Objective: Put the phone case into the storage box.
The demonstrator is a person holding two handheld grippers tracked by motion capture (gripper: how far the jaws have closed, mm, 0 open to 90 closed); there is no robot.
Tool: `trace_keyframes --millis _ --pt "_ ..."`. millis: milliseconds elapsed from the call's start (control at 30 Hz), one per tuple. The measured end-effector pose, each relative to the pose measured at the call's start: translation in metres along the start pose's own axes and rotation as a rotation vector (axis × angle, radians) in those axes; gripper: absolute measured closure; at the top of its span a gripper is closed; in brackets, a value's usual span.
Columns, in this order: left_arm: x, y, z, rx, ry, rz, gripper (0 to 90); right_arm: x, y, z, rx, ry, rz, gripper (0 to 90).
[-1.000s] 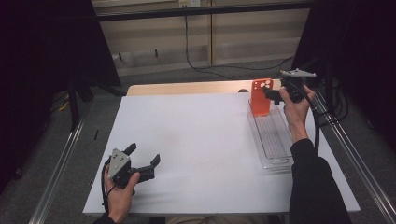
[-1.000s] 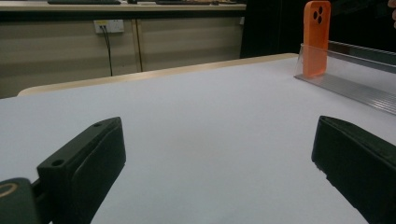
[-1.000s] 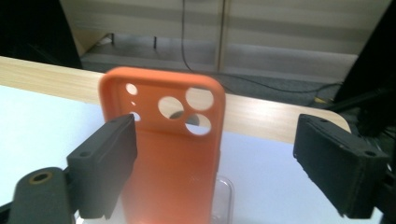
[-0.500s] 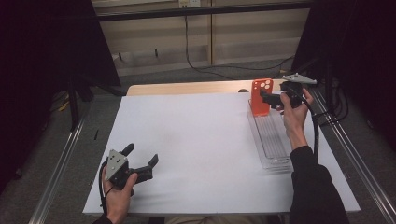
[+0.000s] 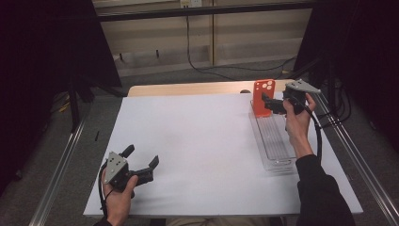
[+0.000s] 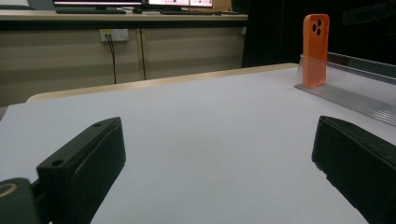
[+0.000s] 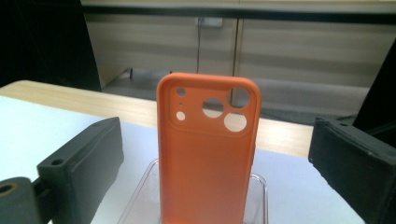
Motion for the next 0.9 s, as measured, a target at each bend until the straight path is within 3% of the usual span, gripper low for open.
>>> trace_keyframes --millis 200,567,900 --pt "0.000 -0.001 -0.001 0.002 -0.005 0.003 2.7 0.008 -0.006 -0.005 -0.006 0.024 0.034 1.0" --pt "0.001 -0.002 -0.001 0.001 -0.004 0.001 2.8 0.027 -0.011 -0.008 0.033 0.064 -0.011 3.6" --pt "0.001 -0.003 -0.001 0.003 -0.003 0.009 2.8 0.049 -0.024 -0.010 0.037 0.088 0.022 0.0"
Point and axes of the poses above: each handheld gripper's, and its own axes: x roughly backward along the jaws, z roughly out of its top, y roughly to its right, the point moved 9 cm from there along -x, roughly forward along the jaws, and after that the axes turned 14 degrees about z, right-handed, at the moved point
